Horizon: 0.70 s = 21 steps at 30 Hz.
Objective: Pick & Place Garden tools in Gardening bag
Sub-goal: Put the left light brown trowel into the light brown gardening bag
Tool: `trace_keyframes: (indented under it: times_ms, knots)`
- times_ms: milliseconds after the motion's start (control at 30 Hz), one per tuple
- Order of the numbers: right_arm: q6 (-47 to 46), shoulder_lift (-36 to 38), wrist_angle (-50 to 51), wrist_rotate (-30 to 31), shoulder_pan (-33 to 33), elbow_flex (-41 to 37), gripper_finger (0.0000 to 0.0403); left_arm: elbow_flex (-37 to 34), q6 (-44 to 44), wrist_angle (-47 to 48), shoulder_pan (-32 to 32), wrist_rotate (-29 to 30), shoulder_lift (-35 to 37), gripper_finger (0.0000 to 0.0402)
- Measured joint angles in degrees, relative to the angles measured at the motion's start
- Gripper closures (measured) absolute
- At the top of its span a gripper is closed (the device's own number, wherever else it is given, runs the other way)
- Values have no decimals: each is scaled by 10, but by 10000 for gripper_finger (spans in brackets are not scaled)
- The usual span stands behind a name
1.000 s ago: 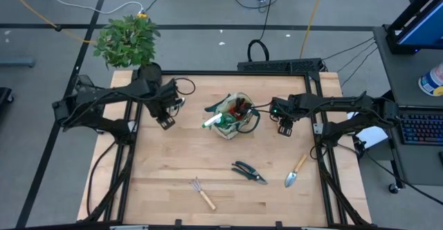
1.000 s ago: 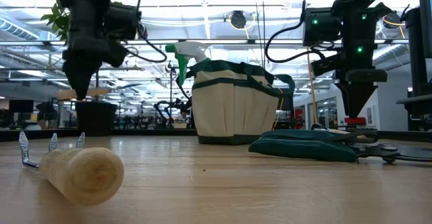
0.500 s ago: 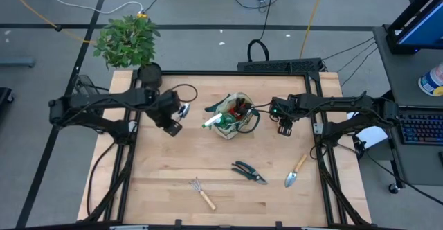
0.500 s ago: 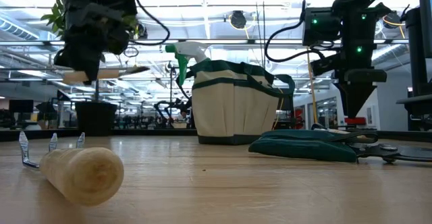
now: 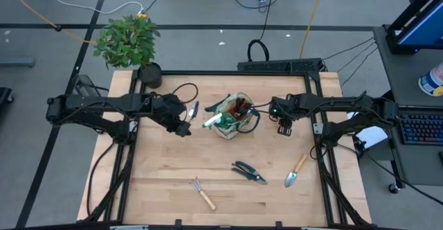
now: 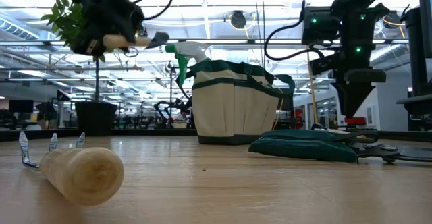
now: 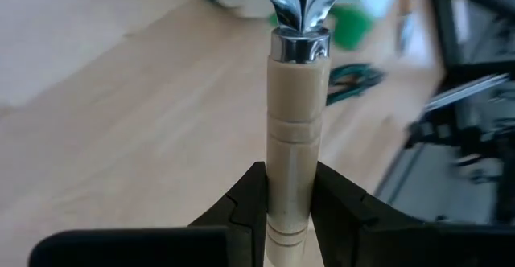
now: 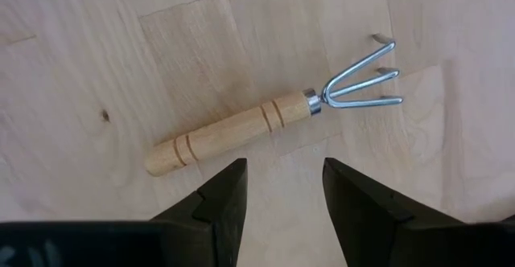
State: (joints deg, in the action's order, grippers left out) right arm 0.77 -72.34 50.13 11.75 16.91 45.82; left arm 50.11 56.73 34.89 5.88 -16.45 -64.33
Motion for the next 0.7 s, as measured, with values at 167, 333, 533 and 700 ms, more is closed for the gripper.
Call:
trace_keyframes:
  times_ms: [167,333,533,700]
  knots:
    - [59,0,-56,2,0,0,245,0,79,-61,-28,23,0,327]
    - [126,0,-193,1,0,0,245,35,181,-68,-60,81,0,327]
    - [196,0,-310,0,0,0,245,110,269,-68,-100,208,-1,327]
    - [225,0,-357,0,0,0,245,170,310,-63,-125,303,-15,327]
